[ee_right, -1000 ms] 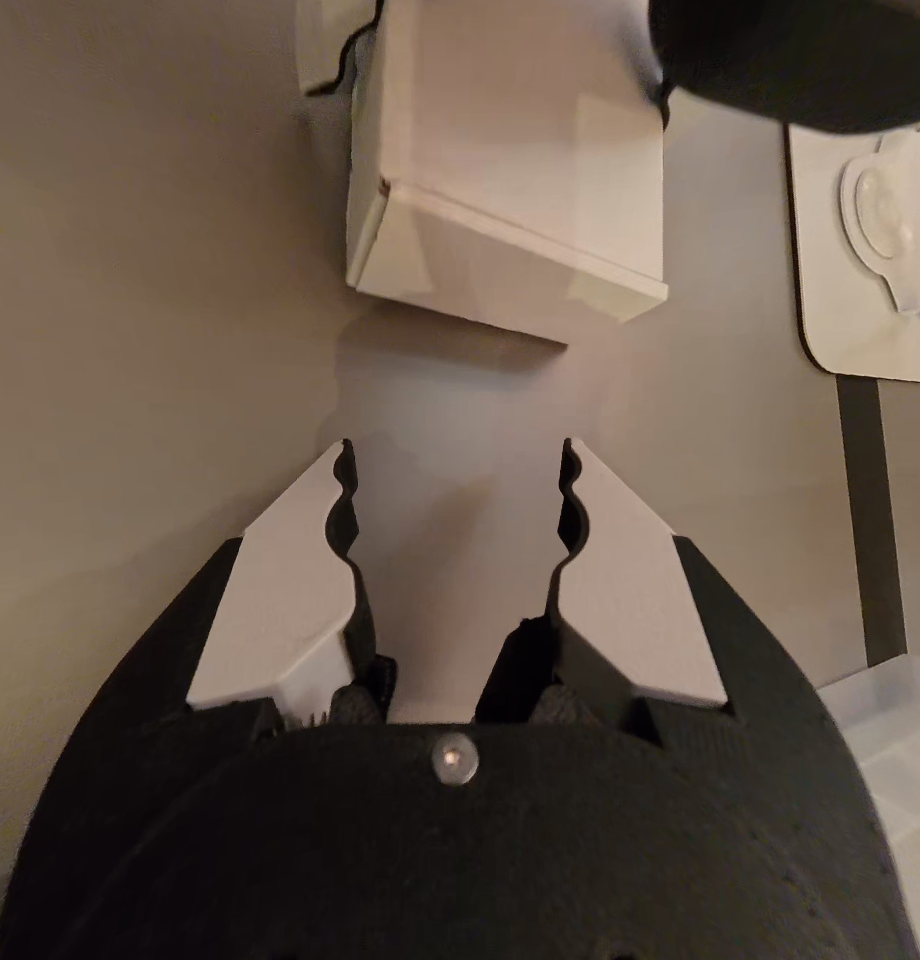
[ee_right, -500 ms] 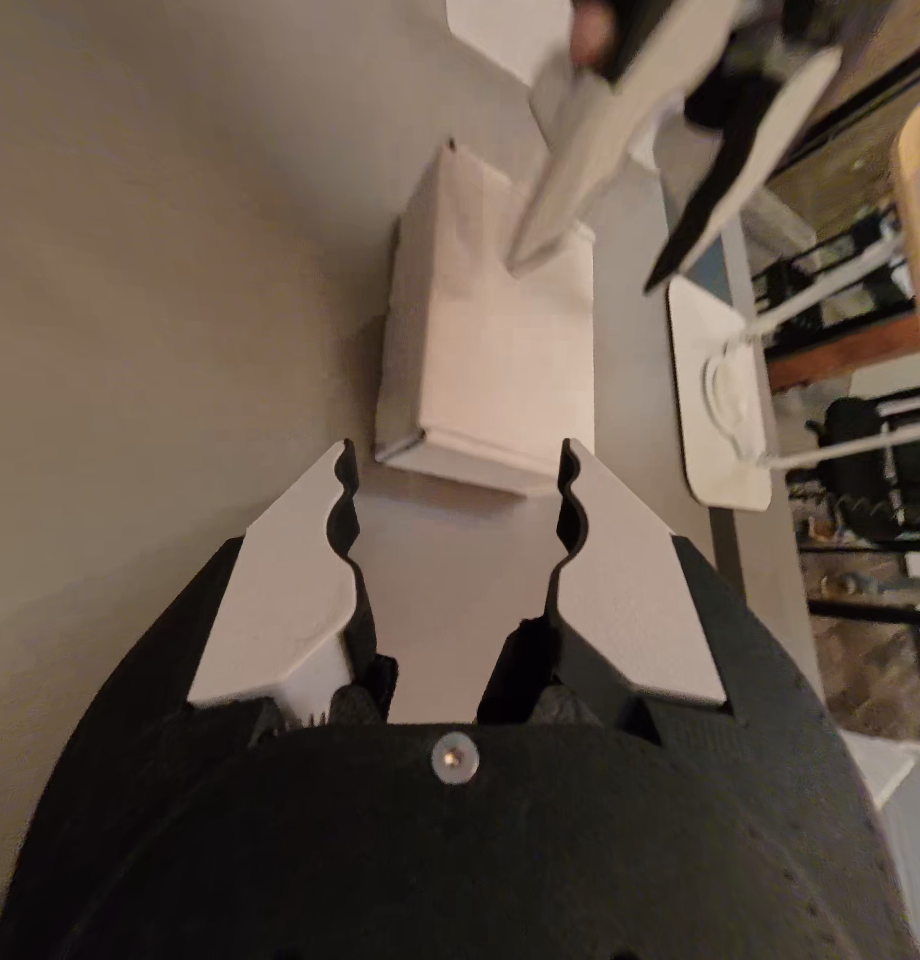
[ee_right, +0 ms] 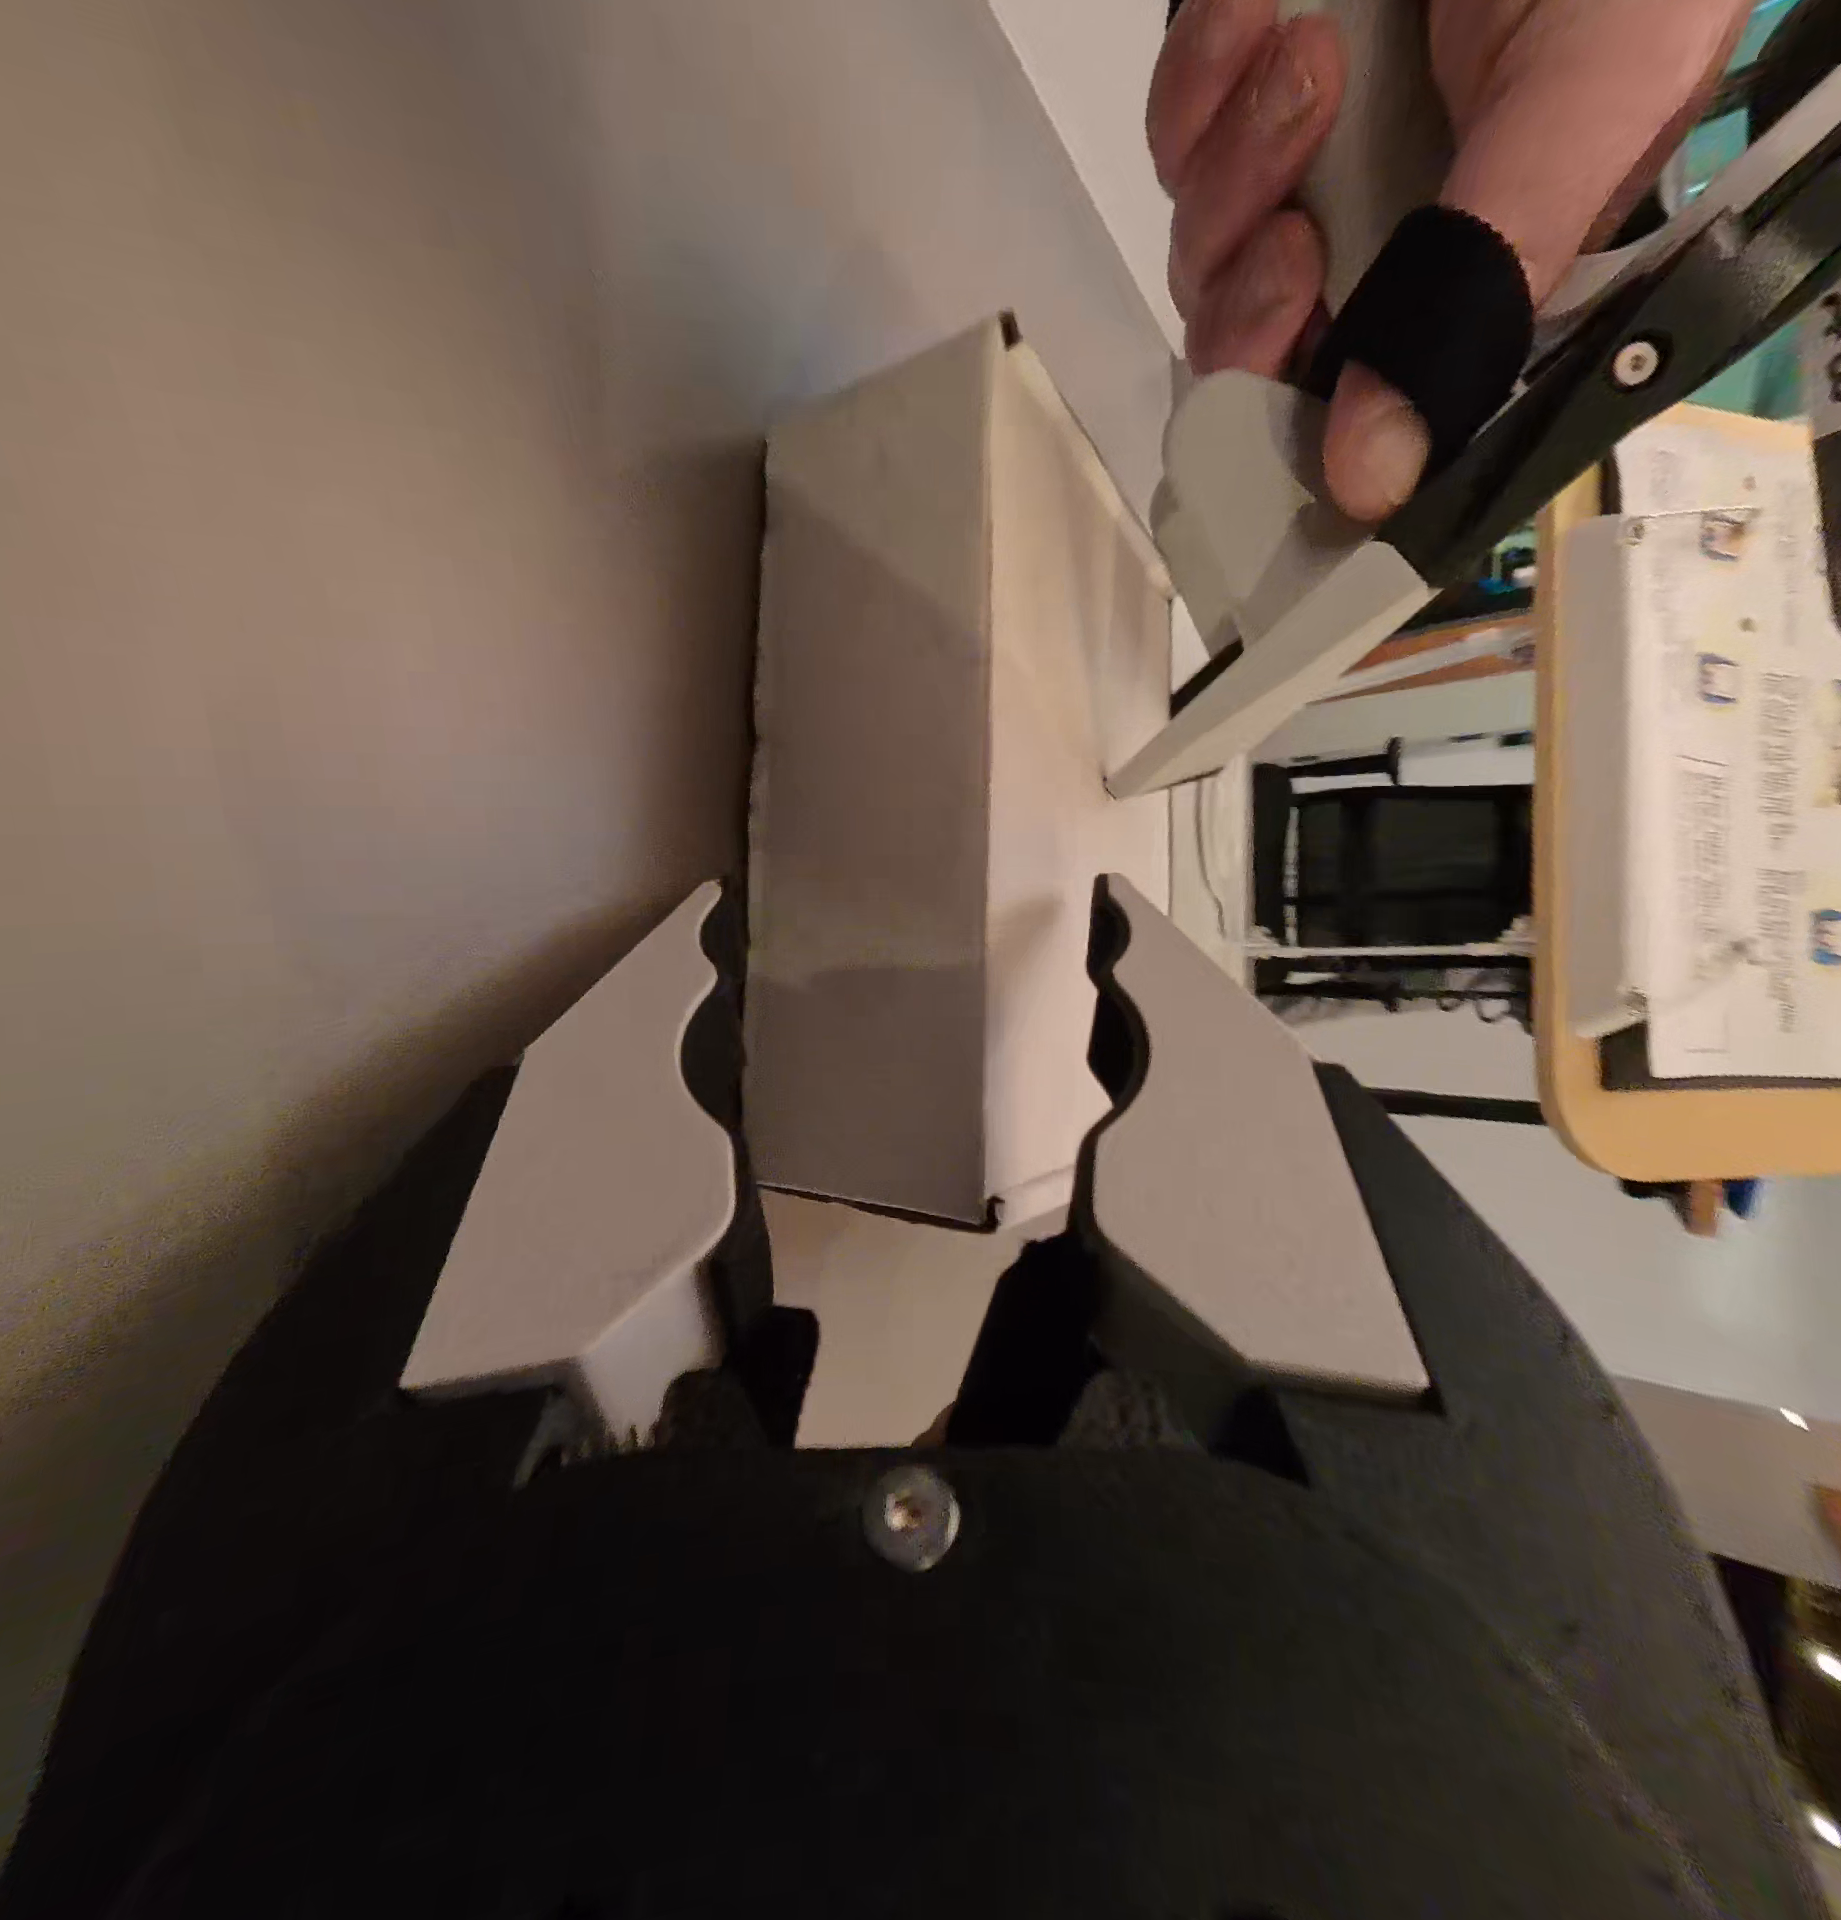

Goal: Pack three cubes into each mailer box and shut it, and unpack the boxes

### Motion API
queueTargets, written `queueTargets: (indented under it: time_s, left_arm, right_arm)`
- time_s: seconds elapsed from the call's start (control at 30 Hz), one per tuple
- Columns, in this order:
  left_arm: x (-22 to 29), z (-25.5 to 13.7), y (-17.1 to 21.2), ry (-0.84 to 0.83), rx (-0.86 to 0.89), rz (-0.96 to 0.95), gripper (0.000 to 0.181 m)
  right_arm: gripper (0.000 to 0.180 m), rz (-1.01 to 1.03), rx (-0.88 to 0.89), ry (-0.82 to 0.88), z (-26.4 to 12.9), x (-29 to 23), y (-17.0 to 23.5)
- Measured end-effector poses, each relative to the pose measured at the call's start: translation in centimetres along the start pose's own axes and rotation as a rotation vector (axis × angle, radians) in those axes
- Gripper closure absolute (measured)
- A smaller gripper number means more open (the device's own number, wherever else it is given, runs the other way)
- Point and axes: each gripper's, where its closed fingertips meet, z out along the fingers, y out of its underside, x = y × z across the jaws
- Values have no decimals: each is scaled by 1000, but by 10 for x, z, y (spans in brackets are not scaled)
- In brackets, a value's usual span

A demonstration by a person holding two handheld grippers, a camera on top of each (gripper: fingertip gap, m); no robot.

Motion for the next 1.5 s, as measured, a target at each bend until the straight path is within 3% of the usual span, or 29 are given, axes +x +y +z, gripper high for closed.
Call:
queueTargets:
  time_s: [0.03, 0.13, 0.47, 0.73, 0.8, 1.0, 1.23, 1.5]
  left_arm:
    - [-2, 0, -1, 11, -5, -13, 126]
    - [-6, -2, -2, 70, -20, -64, 135]
    - [-11, -1, -7, 130, -29, -99, 140]
    - [-16, -1, -13, 180, -28, -163, 144]
    - [-17, -2, -13, 188, -25, -173, 144]
    - [-15, -2, -13, 107, 30, -129, 143]
    - [-13, -5, -14, -87, 249, -40, 141]
    - [-10, -6, -13, -122, 297, -12, 141]
  right_arm:
    - [114, -13, -10, 20, 1, 2, 3]
    - [109, -75, -17, 60, 1, 6, 3]
    - [108, -72, -27, 81, -1, 7, 3]
    - [110, -183, -102, 211, 6, 18, 18]
    - [119, -218, -104, 212, 7, 17, 17]
    - [123, -178, -104, 141, 5, 11, 18]
    - [122, -81, -39, 45, -1, 7, 17]
    - [114, 161, 76, -215, -13, -2, 7]
